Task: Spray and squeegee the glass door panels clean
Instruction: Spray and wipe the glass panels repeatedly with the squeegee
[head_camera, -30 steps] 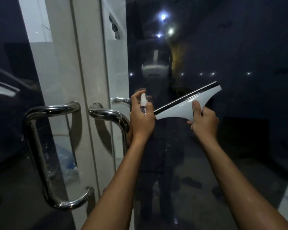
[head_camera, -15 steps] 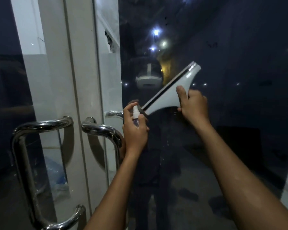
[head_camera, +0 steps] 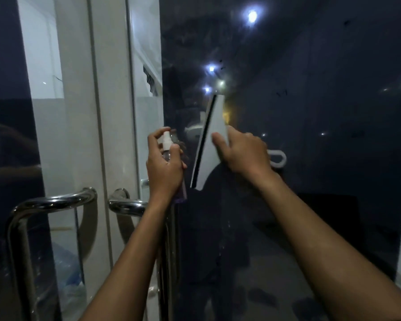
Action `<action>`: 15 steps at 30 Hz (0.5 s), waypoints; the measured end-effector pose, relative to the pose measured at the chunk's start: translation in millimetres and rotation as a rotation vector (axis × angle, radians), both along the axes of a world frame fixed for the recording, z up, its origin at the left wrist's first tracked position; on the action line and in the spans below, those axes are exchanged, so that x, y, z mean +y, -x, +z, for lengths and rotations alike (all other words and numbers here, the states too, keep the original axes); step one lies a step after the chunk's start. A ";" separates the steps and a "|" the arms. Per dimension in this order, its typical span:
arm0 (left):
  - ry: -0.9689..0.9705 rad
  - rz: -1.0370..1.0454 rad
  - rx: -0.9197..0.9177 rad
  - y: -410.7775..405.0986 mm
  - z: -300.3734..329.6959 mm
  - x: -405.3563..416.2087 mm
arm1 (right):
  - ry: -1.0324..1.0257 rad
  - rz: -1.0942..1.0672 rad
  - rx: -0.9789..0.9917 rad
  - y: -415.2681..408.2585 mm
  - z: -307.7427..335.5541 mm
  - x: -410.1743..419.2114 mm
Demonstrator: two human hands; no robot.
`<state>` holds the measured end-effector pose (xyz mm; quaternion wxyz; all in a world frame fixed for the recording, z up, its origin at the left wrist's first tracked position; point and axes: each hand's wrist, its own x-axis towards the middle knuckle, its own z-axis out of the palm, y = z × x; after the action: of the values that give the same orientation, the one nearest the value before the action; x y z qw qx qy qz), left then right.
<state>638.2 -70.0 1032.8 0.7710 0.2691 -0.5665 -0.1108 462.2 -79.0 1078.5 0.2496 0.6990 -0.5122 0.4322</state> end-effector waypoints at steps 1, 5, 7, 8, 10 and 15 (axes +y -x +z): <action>-0.003 0.015 0.012 -6.0 6.6 -1.5 | 0.014 -0.010 0.088 -14.0 15.3 -2.4; -0.026 0.041 0.012 -15.2 15.9 -6.7 | -0.017 -0.029 0.373 -53.2 50.4 -11.0; -0.026 0.050 0.022 -15.3 16.0 -6.6 | -0.034 -0.070 0.405 -49.9 54.5 -13.0; -0.025 0.049 0.037 -15.7 15.5 -5.4 | -0.039 -0.101 0.384 -39.2 53.8 -12.2; -0.024 0.045 0.067 -18.2 13.3 -4.1 | -0.049 -0.143 0.291 -5.3 46.6 -14.8; -0.036 0.033 0.008 -16.5 9.2 -0.6 | -0.014 -0.172 0.142 32.0 27.3 -12.3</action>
<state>654.7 -70.6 1042.0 0.7701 0.2920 -0.5566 -0.1094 430.2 -91.3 1105.8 0.3164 0.6832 -0.5542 0.3549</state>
